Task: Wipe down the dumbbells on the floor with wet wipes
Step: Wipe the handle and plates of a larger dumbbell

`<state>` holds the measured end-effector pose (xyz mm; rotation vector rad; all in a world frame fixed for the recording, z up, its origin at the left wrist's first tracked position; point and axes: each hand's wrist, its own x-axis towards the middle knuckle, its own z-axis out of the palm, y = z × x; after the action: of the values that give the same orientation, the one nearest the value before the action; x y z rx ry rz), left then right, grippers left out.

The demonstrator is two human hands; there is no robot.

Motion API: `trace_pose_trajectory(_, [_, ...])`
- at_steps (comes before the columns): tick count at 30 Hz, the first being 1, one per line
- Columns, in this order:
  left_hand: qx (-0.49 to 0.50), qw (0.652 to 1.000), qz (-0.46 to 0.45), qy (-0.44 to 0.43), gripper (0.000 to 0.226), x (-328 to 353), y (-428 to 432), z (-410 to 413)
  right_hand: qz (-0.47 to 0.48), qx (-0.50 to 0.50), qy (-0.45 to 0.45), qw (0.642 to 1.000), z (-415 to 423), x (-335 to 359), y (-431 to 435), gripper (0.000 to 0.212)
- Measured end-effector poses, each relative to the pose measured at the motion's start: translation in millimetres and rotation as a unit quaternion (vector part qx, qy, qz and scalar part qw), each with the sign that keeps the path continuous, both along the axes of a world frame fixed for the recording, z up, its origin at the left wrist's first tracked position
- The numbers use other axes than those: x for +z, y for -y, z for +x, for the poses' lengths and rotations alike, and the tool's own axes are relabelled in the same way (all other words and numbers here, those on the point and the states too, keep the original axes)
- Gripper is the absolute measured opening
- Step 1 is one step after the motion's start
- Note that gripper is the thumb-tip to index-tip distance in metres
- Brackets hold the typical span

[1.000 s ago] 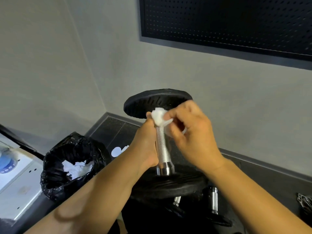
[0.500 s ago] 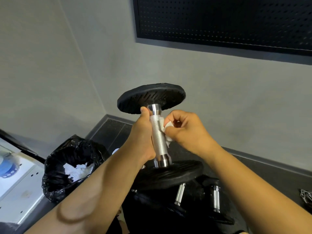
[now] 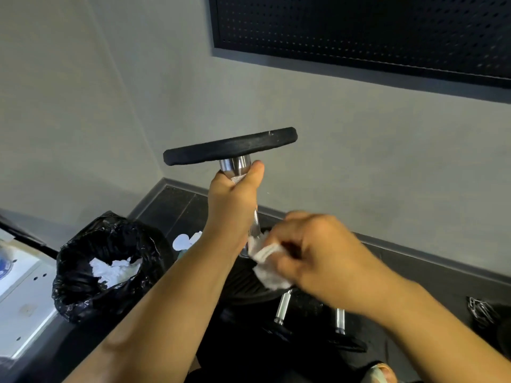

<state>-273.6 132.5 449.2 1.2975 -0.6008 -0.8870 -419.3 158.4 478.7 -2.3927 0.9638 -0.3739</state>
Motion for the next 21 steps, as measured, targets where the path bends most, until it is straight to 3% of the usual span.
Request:
trace_pose_trajectory(2, [0.006,1.0,-0.017,0.02,0.021,1,-1,-4,-0.062,0.035,-0.084,0.994,3,-2,-12,0.016])
trace_pose_trajectory(7, [0.008,0.998,-0.045,0.045,0.025,0,-6,-12,-0.063,0.0,-0.139,0.988,1,-8,-2,0.022])
trace_pose_trajectory(12, [-0.016,0.999,-0.035,0.025,0.034,-2,-9,-16,-0.071,-0.019,-0.143,0.987,-2,-26,19,0.011])
trace_pose_trajectory(21, [-0.122,0.99,-0.037,-0.061,0.046,2,-13,-20,0.049,-0.042,-0.119,0.991,1,-55,61,0.018])
